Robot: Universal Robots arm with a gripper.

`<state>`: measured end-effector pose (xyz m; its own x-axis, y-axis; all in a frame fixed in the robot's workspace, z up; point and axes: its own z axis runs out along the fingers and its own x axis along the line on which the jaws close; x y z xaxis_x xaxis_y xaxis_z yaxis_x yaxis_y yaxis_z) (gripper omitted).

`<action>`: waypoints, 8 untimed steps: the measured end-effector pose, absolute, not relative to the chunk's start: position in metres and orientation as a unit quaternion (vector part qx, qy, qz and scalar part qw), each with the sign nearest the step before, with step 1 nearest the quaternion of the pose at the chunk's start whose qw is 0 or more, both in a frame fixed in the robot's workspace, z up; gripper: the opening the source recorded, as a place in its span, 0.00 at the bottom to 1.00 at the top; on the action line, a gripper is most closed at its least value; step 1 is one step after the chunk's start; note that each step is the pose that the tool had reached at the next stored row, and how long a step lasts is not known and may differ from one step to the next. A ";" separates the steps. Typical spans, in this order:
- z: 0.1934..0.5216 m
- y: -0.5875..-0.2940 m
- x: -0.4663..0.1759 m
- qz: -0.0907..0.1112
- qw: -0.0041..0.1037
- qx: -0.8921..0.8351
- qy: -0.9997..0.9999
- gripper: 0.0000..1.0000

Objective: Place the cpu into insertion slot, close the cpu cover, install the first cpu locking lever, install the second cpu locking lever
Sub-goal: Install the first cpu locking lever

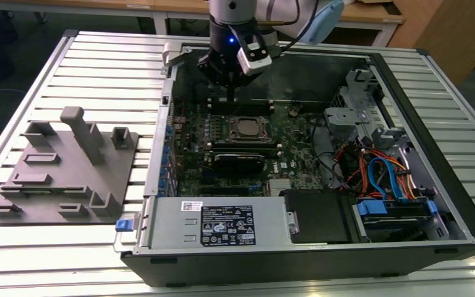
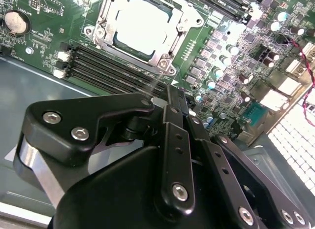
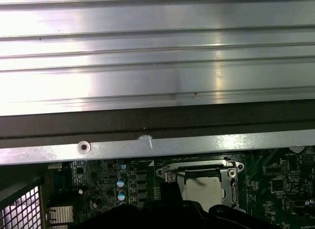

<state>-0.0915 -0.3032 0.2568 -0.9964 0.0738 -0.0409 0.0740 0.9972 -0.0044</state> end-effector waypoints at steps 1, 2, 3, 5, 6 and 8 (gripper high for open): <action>0.257 -0.303 -0.091 -0.003 0.020 0.037 0.999 0.10; 0.257 -0.303 -0.091 -0.003 0.020 0.037 0.999 0.10; 0.257 -0.303 -0.090 -0.003 0.020 0.037 0.999 0.10; 0.257 -0.303 -0.090 -0.003 0.020 0.037 0.999 0.10; 0.257 -0.303 -0.090 -0.003 0.020 0.037 0.999 0.10; 0.257 -0.303 -0.090 -0.003 0.020 0.037 0.999 0.10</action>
